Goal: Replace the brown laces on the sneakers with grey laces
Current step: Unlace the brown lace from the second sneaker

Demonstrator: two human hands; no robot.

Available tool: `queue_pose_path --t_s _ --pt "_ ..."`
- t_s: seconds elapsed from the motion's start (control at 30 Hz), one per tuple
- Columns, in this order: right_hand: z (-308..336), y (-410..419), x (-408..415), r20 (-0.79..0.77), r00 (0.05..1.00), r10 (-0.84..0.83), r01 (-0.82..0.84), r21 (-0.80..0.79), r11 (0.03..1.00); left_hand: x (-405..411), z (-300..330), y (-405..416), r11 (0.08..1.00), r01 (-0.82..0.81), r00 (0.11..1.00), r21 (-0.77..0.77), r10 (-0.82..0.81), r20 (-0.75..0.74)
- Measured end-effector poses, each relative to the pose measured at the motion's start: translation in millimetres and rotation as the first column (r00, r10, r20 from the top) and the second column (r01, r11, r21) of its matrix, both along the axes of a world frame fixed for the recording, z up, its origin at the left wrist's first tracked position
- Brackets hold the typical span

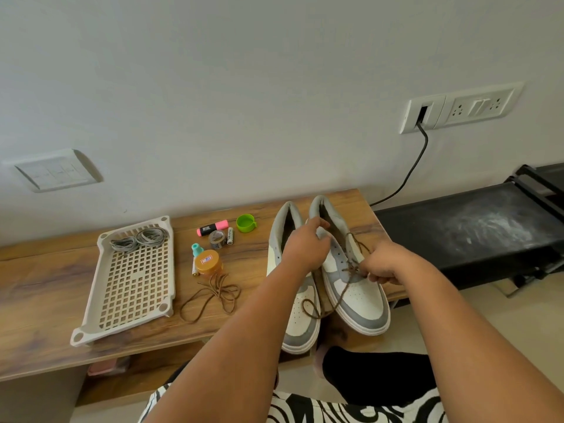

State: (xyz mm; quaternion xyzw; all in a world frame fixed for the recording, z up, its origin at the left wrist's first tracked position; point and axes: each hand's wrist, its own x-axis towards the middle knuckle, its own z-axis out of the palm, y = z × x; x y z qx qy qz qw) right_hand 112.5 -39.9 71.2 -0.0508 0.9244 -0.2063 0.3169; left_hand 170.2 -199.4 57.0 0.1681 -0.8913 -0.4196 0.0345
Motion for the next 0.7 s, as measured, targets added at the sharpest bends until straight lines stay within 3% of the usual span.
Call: queue_pose_path --t_s 0.07,0.13,0.23,0.37,0.57,0.63,0.7 --pt "-4.3 -3.4 -3.4 -0.155 0.986 0.060 -0.049 0.072 0.996 0.9 -2.5 0.5 0.991 0.097 0.995 -0.094 -0.095 0.021" --pt "-6.0 -9.4 -5.9 -0.239 0.967 0.083 -0.078 0.028 0.997 0.9 -3.1 1.5 0.972 0.172 0.984 -0.159 -0.164 0.062" --pt "-7.7 -14.6 -4.1 -0.213 0.970 0.114 -0.114 0.011 0.993 0.2 -5.0 3.3 0.953 0.200 0.979 -0.227 -0.188 0.074" --pt "-9.1 -6.8 -4.6 -0.214 0.971 0.108 -0.122 -0.056 0.991 -1.3 -10.8 6.1 0.961 0.063 0.996 -0.271 -0.077 -0.042" --pt "-0.6 10.8 -10.3 -0.139 0.984 0.109 -0.073 0.242 0.967 -4.8 -3.0 3.7 0.955 -0.001 0.999 -0.295 -0.009 -0.033" --pt "-1.4 6.3 -10.2 -0.190 0.974 0.121 -0.084 0.194 0.978 -3.6 -3.9 2.8 0.956 0.009 0.999 -0.295 -0.018 -0.030" --pt "-5.8 -1.2 -9.9 -0.268 0.959 0.088 -0.078 0.046 0.996 -2.7 -5.5 2.8 0.957 0.013 0.999 -0.289 -0.023 -0.031"
